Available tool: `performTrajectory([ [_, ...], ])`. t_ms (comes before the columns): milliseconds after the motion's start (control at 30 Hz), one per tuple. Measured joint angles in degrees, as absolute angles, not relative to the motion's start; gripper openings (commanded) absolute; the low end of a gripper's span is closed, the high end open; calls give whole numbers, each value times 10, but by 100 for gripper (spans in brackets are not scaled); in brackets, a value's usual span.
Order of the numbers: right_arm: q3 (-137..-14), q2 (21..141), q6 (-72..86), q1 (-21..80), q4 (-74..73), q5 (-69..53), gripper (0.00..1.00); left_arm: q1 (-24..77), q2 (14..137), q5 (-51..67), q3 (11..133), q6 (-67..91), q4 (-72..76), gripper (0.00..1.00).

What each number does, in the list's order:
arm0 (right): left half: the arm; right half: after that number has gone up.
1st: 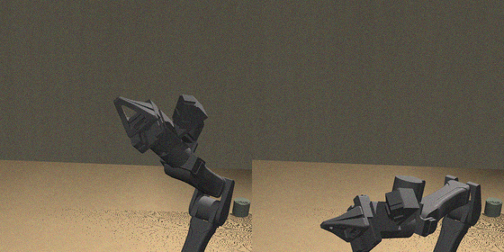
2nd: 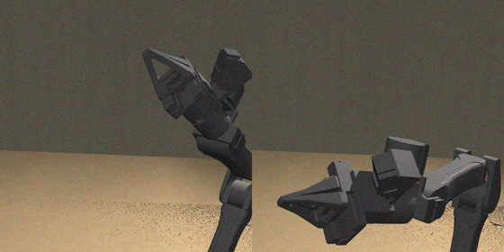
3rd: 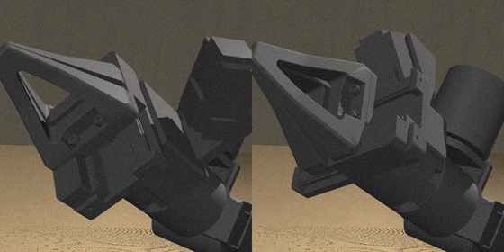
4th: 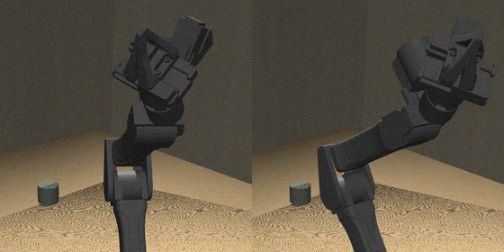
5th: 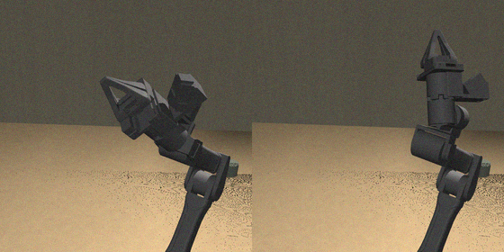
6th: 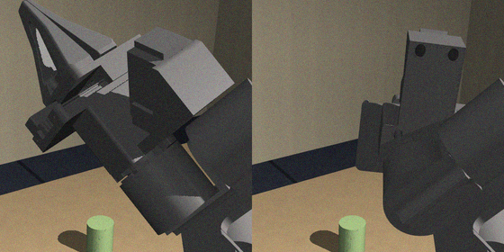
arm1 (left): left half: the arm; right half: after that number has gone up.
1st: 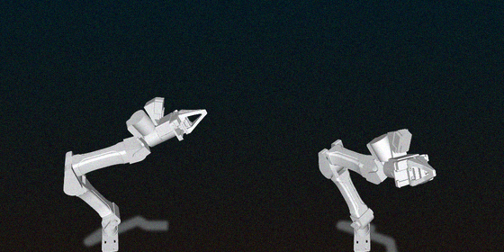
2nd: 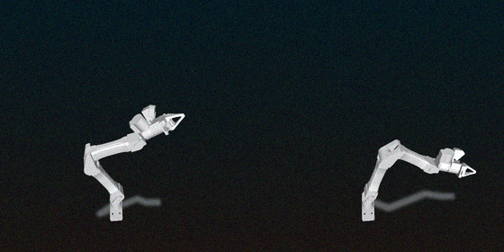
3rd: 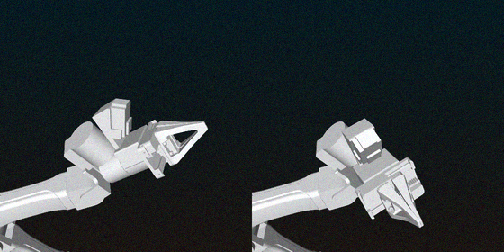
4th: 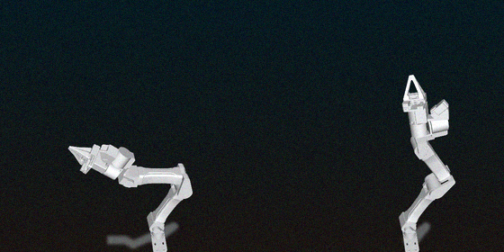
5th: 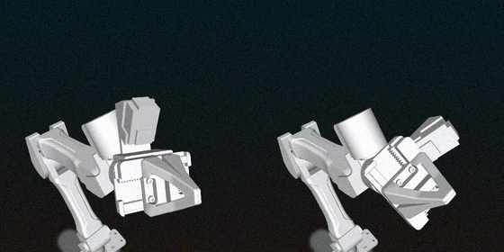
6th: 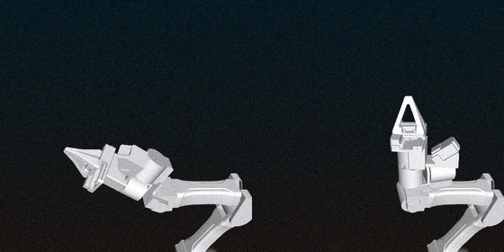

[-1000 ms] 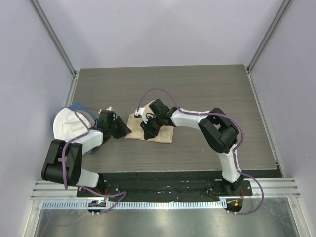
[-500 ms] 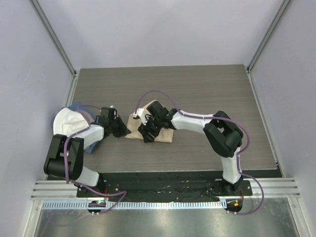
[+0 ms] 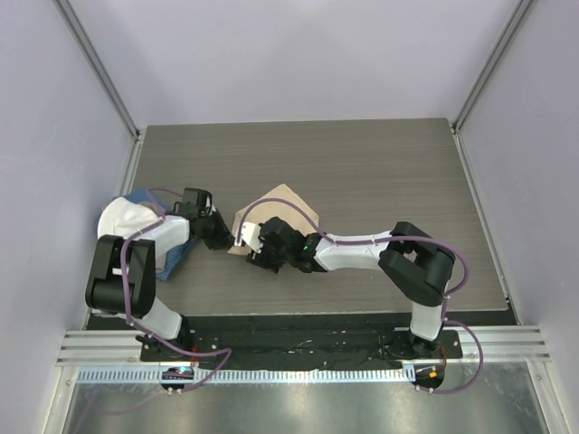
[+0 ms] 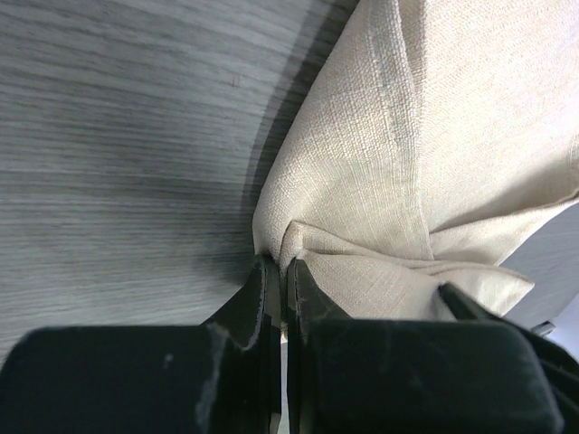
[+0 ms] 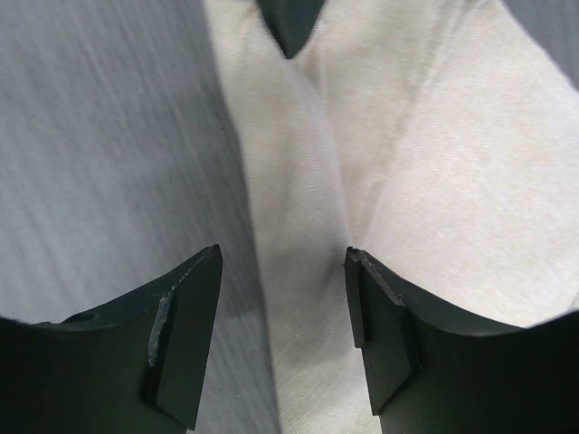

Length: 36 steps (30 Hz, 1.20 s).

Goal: Fold the napkin, place the utensils inside, and roll it up
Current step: Roll the napkin with the utensil

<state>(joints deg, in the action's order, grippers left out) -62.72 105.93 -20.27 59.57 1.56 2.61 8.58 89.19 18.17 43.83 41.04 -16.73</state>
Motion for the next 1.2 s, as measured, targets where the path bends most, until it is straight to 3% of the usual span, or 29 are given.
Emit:
performTrajectory([
  [467,-619,1094,-247,595,72,56,60,77,903,201,458,395,-202,0],
  [533,-628,1102,-248,595,72,55,56,75,906,203,460,392,-202,0],
  [700,-671,1126,-243,582,34,18,36,72,911,209,461,385,-202,0],
  [800,-712,1142,-234,563,-23,-37,28,71,912,210,462,385,-201,13],
  [833,-729,1149,-231,556,-44,-56,27,70,912,210,463,385,-200,27],
  [900,-757,1162,-225,544,-80,-95,25,69,912,209,465,384,-200,37],
  [933,-769,1167,-221,539,-96,-112,24,67,912,208,467,386,-199,48],
  [1000,-792,1178,-211,526,-123,-149,22,66,910,202,469,386,-198,60],
  [1200,-827,1198,-156,488,-183,-267,19,65,860,146,464,388,-195,70],
])
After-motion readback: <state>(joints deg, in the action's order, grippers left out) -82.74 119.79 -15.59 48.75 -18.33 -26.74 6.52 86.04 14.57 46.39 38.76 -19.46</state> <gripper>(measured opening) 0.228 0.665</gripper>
